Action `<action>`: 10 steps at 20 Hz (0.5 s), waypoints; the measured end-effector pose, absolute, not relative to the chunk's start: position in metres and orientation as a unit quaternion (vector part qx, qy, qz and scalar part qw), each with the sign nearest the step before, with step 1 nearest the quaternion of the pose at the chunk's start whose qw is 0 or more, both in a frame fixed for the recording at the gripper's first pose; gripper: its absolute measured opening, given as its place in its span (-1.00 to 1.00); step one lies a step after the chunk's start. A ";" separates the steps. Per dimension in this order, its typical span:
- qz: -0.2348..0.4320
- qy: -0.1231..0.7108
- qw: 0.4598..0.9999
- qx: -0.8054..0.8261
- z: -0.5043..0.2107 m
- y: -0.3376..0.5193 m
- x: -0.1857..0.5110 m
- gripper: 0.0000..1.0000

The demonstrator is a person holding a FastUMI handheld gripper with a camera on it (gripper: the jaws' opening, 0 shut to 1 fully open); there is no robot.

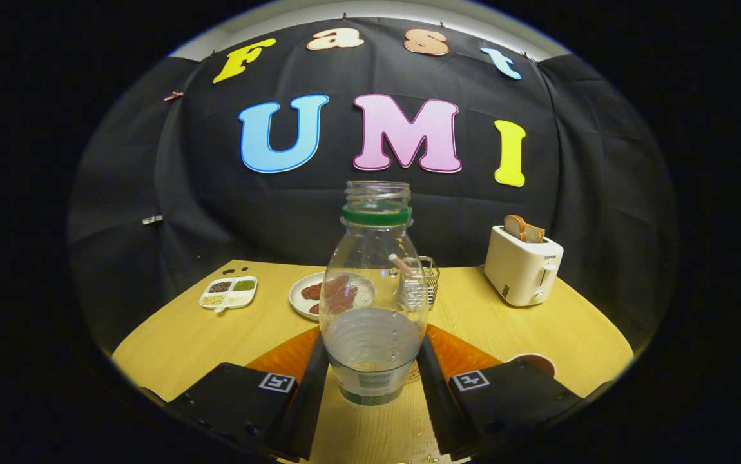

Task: Take the bottle from table, then pour the juice into the cup, finally place the bottle on the coaster

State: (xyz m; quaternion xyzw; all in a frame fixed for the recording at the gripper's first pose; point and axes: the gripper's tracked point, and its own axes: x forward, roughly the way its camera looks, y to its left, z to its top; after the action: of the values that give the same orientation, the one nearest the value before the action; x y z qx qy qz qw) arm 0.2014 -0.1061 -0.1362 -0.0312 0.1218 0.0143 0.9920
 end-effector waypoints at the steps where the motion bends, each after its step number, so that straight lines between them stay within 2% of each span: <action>1: 0.012 0.123 0.992 -0.034 -0.141 -0.108 0.208 0.45; 10: -0.026 0.109 0.993 -0.047 -0.161 -0.130 0.270 0.45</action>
State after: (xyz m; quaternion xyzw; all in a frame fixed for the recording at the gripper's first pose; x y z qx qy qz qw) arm 0.2698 -0.1299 -0.1611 -0.0468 0.1090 -0.0256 0.9926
